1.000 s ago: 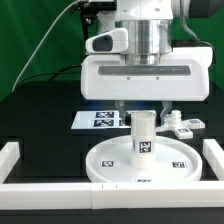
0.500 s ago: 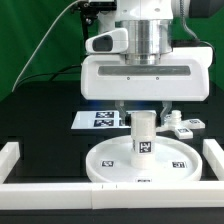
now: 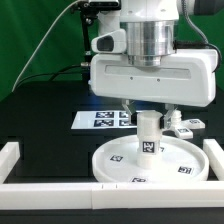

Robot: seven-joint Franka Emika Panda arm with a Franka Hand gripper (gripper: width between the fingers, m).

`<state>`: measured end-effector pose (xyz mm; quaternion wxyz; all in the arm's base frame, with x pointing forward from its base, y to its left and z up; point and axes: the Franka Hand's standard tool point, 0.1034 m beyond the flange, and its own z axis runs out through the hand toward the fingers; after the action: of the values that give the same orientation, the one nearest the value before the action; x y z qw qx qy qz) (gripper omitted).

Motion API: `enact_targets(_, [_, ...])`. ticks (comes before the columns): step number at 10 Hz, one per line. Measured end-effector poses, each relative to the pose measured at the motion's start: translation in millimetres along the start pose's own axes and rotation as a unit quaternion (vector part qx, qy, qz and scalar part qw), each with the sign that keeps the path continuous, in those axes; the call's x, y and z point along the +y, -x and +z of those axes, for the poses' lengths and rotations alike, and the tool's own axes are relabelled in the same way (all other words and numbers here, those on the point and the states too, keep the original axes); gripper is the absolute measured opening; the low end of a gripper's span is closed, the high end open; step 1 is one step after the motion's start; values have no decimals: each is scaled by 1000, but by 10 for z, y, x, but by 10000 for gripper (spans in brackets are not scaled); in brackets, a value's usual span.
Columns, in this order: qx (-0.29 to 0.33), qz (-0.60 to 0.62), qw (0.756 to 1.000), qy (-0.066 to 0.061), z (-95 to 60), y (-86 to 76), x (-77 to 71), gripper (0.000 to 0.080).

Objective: Assemble round table

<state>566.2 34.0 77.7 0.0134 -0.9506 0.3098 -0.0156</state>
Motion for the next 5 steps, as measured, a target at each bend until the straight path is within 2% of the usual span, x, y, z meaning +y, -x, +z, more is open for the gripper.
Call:
enact_targets(4, [3,153,988,-5,4,34,-23,406])
enact_targets(5, [3,152,988,-5,7,33,-21,480])
